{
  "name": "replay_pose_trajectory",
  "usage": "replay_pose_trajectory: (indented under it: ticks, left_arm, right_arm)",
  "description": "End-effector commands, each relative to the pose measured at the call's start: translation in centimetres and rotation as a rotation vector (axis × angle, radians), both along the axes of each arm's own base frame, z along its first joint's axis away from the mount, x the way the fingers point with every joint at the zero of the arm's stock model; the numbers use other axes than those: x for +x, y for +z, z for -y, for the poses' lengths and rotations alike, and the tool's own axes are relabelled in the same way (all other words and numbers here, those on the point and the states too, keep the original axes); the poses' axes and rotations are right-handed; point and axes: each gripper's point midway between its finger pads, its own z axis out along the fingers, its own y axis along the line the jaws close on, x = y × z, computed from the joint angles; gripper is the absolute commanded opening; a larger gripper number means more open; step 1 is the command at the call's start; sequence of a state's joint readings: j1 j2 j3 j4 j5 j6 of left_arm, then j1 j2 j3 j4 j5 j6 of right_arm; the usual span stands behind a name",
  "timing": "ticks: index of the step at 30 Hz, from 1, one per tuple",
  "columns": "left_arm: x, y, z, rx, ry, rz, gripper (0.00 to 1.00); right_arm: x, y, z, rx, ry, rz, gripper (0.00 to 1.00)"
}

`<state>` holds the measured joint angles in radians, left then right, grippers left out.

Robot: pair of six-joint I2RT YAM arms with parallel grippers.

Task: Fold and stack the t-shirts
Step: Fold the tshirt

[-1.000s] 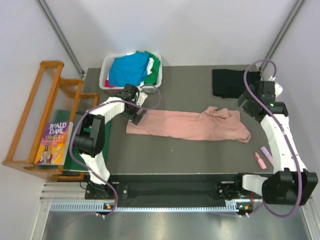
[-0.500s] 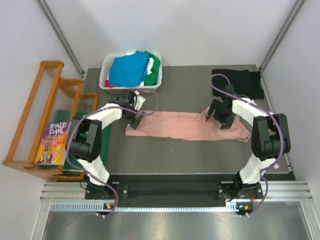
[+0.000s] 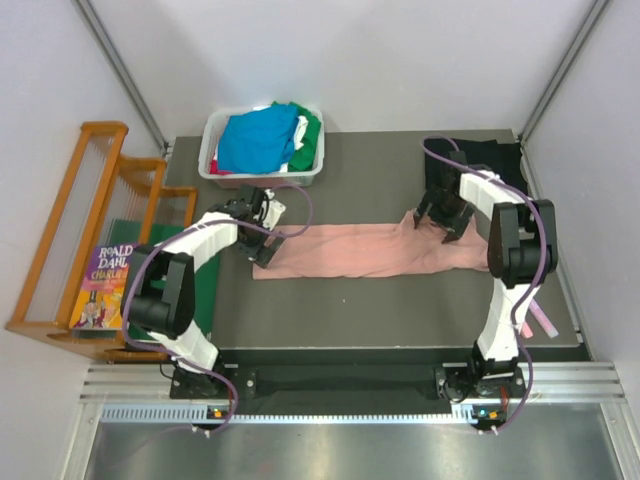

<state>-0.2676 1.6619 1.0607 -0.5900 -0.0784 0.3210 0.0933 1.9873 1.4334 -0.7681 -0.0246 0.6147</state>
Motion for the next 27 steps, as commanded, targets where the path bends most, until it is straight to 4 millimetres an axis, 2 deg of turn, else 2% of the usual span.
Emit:
replay_pose_trajectory:
  ticks: [1,3,4,6,7,10,12,13,15,18,20,21,23,24,26,27]
  left_arm:
    - [-1.6,2.0,-0.6,-0.003,-0.014,0.016,0.99]
    - [-2.0,2.2,-0.6,-0.004,-0.022,0.017,0.99]
    - [-2.0,2.4,-0.7,-0.003,-0.023,0.022,0.99]
    - [-1.7,2.6,-0.8,0.004,-0.019,0.030,0.99]
    - [-1.3,2.9,-0.7,0.002,-0.019,0.036,0.99]
    - [-0.1,3.9,0.1,-0.029,-0.017,0.052,0.99]
    - [0.3,4.2,0.8,-0.051,-0.015,0.044,0.99]
    - [1.0,4.6,1.1,-0.061,-0.014,0.051,0.99]
    - [1.3,4.5,1.7,-0.078,-0.012,0.033,0.99]
    - [2.0,5.0,2.9,-0.076,-0.027,0.047,0.99]
    - [2.0,4.9,3.2,-0.074,-0.029,0.040,0.99]
    - [2.2,5.1,3.5,-0.077,-0.033,0.044,0.99]
    - [2.3,5.1,3.7,-0.082,-0.033,0.043,0.99]
    - [2.3,5.2,3.8,-0.085,-0.035,0.045,0.99]
    - [2.2,5.1,3.9,-0.087,-0.035,0.039,0.99]
    - [2.0,5.0,3.8,-0.084,-0.036,0.035,0.99]
  right_arm:
    - [3.3,-0.7,-1.3,0.035,0.073,0.062,0.86]
    - [2.3,0.4,-2.0,0.044,0.094,0.086,0.88]
    - [2.2,2.9,-2.3,0.055,0.099,0.138,0.88]
    - [1.2,4.8,-2.5,0.080,0.101,0.159,0.88]
    - [1.2,7.2,-2.5,0.091,0.094,0.216,0.88]
    - [1.7,11.1,-1.9,0.093,0.071,0.311,0.88]
    - [2.2,13.1,-1.3,0.073,0.058,0.349,0.89]
    - [2.3,13.6,-0.7,0.046,0.053,0.357,0.89]
    - [2.9,14.3,0.2,-0.005,0.042,0.378,0.89]
    - [3.9,13.0,2.6,-0.127,0.019,0.358,0.89]
    - [4.3,12.2,3.0,-0.135,0.017,0.341,0.89]
    - [4.5,10.8,3.3,-0.139,0.016,0.310,0.88]
    - [5.0,10.0,3.3,-0.144,0.015,0.299,0.86]
    - [5.1,8.8,3.3,-0.145,0.016,0.273,0.85]
    - [5.8,8.0,3.4,-0.146,0.008,0.268,0.85]
    - [6.0,6.9,3.5,-0.145,0.006,0.247,0.84]
